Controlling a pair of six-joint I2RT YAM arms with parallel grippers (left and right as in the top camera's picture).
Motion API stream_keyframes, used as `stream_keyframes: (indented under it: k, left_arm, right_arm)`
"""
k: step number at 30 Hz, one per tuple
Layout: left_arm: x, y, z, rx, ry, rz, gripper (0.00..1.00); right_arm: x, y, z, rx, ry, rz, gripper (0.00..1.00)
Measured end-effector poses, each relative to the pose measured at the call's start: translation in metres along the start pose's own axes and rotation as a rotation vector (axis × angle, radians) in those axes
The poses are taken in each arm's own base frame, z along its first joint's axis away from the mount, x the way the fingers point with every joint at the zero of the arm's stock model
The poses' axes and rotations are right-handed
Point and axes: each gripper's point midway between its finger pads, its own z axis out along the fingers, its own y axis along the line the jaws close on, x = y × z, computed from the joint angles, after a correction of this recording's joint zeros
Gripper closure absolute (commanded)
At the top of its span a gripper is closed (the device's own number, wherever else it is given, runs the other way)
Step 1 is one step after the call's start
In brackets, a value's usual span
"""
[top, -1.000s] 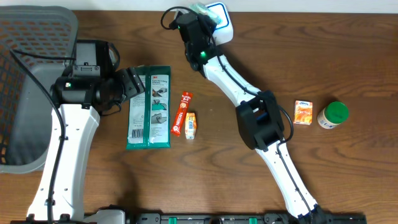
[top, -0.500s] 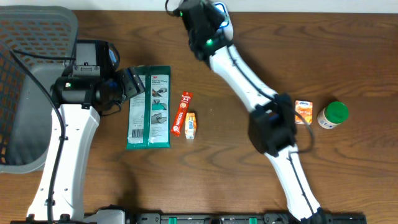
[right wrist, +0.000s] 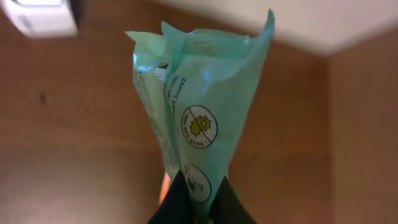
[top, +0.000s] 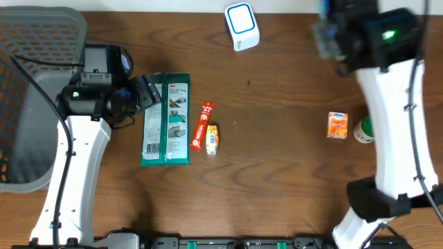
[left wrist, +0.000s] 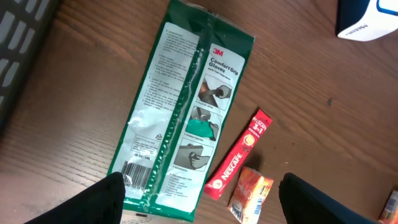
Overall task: Scan the item barcode
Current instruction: 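Move the wipes pack to the far right and release it near the jar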
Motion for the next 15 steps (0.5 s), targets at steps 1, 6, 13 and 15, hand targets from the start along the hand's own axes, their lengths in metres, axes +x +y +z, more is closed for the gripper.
stream_keyframes:
  k: [1, 6, 13, 15]
  left_arm:
    - [0.0, 0.0, 0.0, 0.0, 0.0, 0.0, 0.2]
    - [0.0, 0.0, 0.0, 0.0, 0.001, 0.0, 0.2]
    - [0.0, 0.0, 0.0, 0.0, 0.001, 0.0, 0.2]
    - [0.0, 0.0, 0.0, 0.0, 0.001, 0.0, 0.2]
  right_arm:
    - [0.008, -0.004, 0.01, -0.013, 0.042, 0.024, 0.99]
    - [0.047, -0.024, 0.081, -0.101, 0.239, 0.18, 0.99]
    - [0.105, -0.038, 0.169, -0.154, 0.369, 0.338, 0.99]
    - [0.116, -0.037, 0.187, -0.158, 0.375, 0.354, 0.99]
